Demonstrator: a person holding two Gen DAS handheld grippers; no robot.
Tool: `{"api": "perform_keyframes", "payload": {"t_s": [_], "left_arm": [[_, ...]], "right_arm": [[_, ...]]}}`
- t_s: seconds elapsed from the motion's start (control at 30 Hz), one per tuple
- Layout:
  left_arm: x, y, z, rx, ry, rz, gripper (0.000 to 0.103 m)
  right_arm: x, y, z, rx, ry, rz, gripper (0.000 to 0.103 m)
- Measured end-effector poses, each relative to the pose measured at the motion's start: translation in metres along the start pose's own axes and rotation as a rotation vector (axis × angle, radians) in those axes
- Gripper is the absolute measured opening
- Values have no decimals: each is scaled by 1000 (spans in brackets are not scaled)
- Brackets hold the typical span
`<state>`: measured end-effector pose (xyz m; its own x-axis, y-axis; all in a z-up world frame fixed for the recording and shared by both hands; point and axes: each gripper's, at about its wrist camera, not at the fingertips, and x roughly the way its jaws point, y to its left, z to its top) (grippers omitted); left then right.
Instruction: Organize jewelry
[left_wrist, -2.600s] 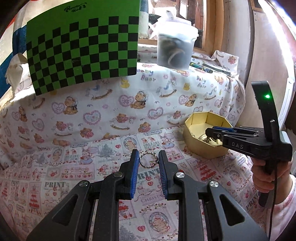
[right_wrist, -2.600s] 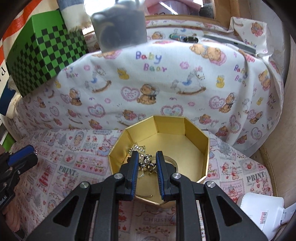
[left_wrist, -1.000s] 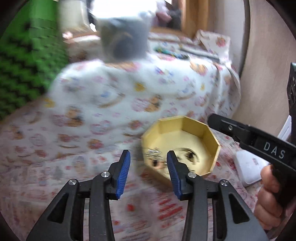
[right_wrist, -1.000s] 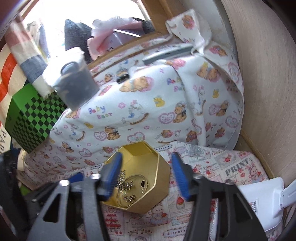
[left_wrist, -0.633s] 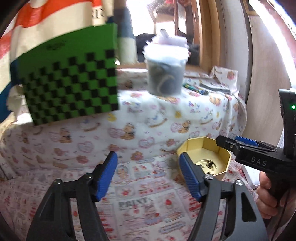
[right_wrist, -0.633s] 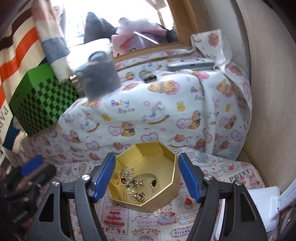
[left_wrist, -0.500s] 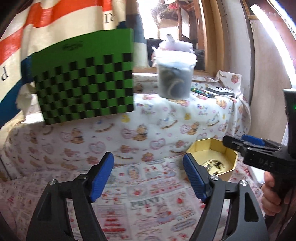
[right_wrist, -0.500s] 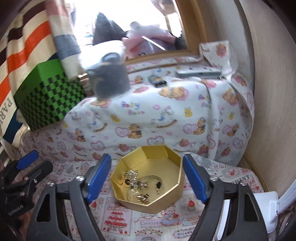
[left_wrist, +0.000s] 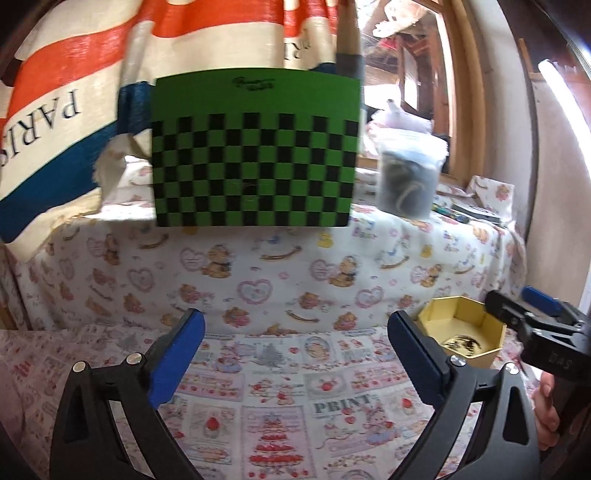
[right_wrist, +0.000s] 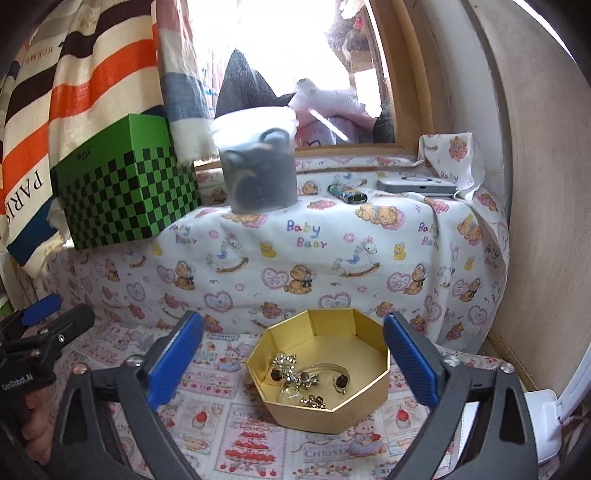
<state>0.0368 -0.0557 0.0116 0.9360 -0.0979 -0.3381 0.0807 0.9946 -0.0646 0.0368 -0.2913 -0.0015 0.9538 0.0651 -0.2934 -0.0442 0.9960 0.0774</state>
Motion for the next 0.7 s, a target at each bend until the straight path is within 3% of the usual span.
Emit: {"api": "perform_keyframes", "payload": {"t_s": [0.27, 0.43, 0.7], "left_arm": [[3, 0, -11, 44, 0, 33, 101], [-11, -3, -11, 42, -81, 82, 102], [-10, 0, -9, 33, -74, 85, 102]], "right_arm": [[-8, 9, -4, -43, -82, -87, 103], [-2, 4, -3, -22, -55, -91, 103], [-5, 11, -4, -46, -56, -88, 103]]}}
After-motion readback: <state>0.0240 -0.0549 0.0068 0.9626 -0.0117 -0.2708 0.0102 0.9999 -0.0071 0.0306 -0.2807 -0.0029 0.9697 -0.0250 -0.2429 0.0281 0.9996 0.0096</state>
